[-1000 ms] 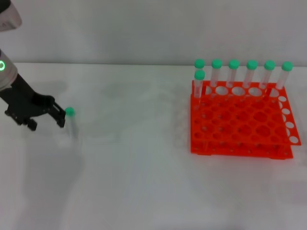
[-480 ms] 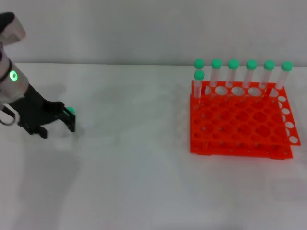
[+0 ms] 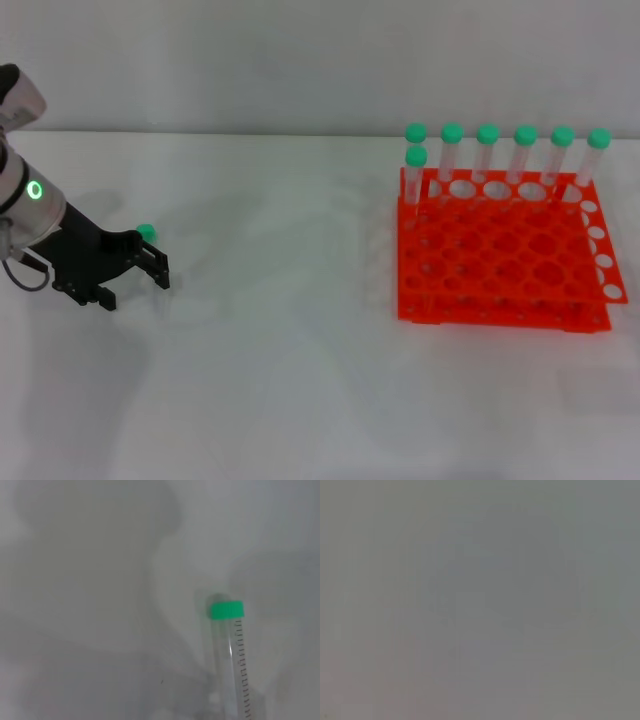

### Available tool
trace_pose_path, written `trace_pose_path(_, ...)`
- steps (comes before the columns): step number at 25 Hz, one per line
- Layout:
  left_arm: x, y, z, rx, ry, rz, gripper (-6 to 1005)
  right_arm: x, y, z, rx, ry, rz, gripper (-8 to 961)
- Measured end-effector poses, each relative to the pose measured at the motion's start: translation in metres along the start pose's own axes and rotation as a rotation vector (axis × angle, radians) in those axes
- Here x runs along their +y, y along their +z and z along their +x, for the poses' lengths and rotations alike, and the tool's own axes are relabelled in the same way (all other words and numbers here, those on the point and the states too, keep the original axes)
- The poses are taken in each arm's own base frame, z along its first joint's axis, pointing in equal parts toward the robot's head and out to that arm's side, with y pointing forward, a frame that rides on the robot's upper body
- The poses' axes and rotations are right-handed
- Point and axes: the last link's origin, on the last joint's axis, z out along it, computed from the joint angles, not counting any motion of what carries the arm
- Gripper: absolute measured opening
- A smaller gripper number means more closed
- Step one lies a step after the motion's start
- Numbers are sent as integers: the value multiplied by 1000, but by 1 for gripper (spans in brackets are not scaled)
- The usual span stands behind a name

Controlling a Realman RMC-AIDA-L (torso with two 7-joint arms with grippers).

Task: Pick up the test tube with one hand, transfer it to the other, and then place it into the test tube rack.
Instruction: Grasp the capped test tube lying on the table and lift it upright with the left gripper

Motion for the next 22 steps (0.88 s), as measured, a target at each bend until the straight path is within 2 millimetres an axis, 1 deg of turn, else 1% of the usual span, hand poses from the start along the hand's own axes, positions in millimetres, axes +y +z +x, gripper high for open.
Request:
trace_pose_path(4, 1, 1, 1, 11, -8, 2, 755, -4, 0, -1, -6, -22, 30, 873)
trace_pose_path(13, 7, 2, 1, 0, 18, 31, 754, -4, 0, -3, -22, -21, 34, 872)
trace_pose_path(18, 9, 5, 1, -1, 32, 37, 585, -3, 2, -5, -31, -19, 32, 873)
trace_pose_path(22, 7, 4, 0, -7, 44, 61, 530, -3, 2, -5, -33, -19, 32, 873)
